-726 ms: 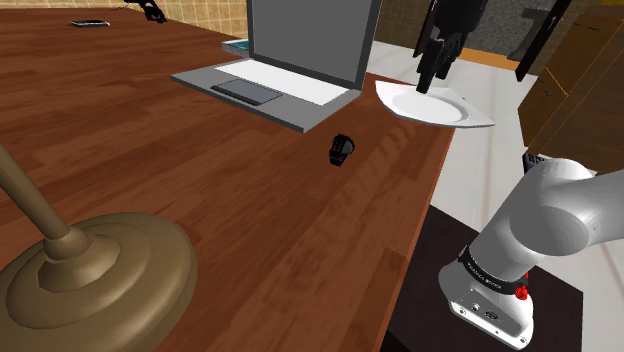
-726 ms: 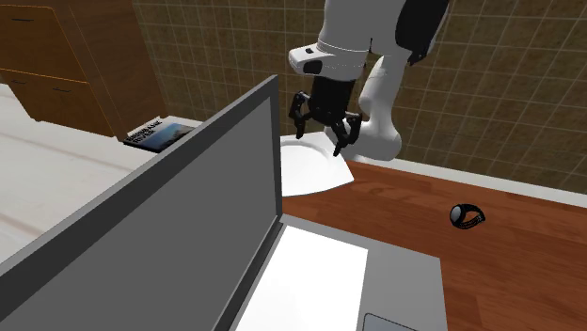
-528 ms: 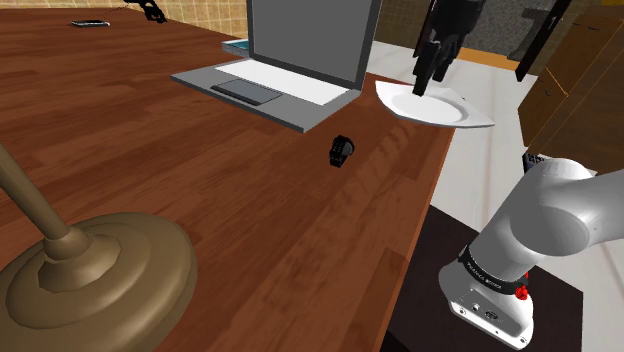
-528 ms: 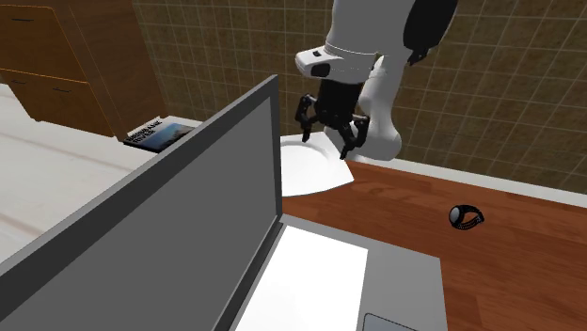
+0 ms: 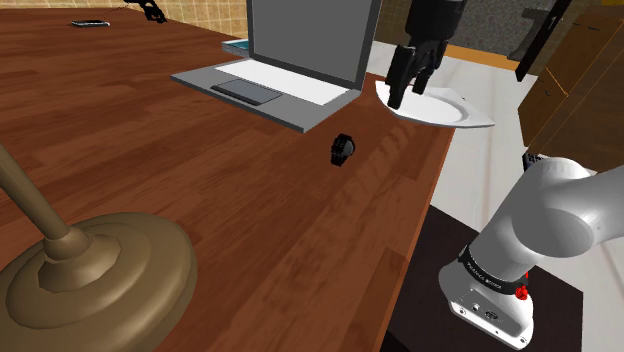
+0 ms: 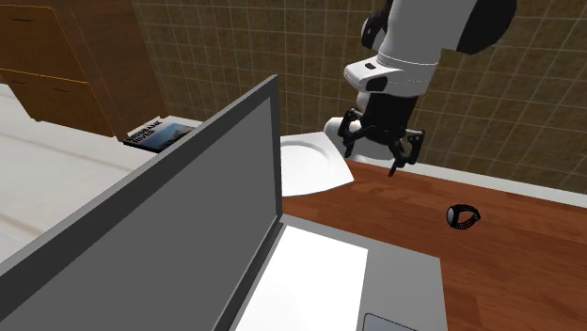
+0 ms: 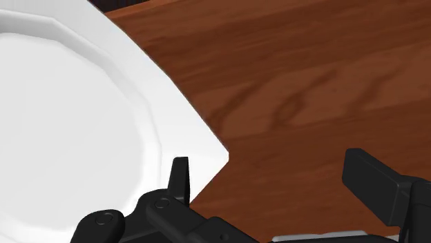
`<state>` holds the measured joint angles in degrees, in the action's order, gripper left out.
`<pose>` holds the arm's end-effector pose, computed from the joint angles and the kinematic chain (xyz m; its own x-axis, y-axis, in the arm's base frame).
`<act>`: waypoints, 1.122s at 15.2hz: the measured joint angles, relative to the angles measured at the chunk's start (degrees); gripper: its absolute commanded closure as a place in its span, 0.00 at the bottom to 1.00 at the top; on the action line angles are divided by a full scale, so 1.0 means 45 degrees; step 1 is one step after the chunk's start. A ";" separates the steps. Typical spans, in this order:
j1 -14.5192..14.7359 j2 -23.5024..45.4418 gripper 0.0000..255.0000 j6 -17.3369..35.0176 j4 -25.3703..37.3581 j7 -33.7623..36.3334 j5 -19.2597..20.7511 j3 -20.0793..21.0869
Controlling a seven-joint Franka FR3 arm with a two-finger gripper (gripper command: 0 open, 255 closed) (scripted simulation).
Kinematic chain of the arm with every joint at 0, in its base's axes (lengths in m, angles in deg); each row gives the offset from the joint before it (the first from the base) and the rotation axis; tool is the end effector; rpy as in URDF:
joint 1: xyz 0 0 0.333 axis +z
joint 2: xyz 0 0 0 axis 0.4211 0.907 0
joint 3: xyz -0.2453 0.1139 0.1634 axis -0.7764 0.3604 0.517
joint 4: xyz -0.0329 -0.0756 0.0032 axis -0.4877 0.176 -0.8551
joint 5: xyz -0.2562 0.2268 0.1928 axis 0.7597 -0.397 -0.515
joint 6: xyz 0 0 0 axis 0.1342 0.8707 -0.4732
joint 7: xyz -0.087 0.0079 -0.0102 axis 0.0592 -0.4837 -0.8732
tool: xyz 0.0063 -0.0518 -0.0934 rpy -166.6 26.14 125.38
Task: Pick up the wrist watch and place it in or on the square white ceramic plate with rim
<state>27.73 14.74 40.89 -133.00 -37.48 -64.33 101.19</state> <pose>0.2917 0.1217 0.6078 0.9997 -0.0058 0.0249 -0.0082 -0.9953 0.0970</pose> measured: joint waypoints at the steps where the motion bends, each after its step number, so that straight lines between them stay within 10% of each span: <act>1: 0.0057 0.0186 0.00 0.0029 0.0164 0.0324 -0.0230 0.0267; 17: 0.0375 0.3154 0.00 0.1022 0.2702 0.4555 -0.2364 0.3729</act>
<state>29.42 28.93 45.49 -120.84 -16.99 -74.97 117.97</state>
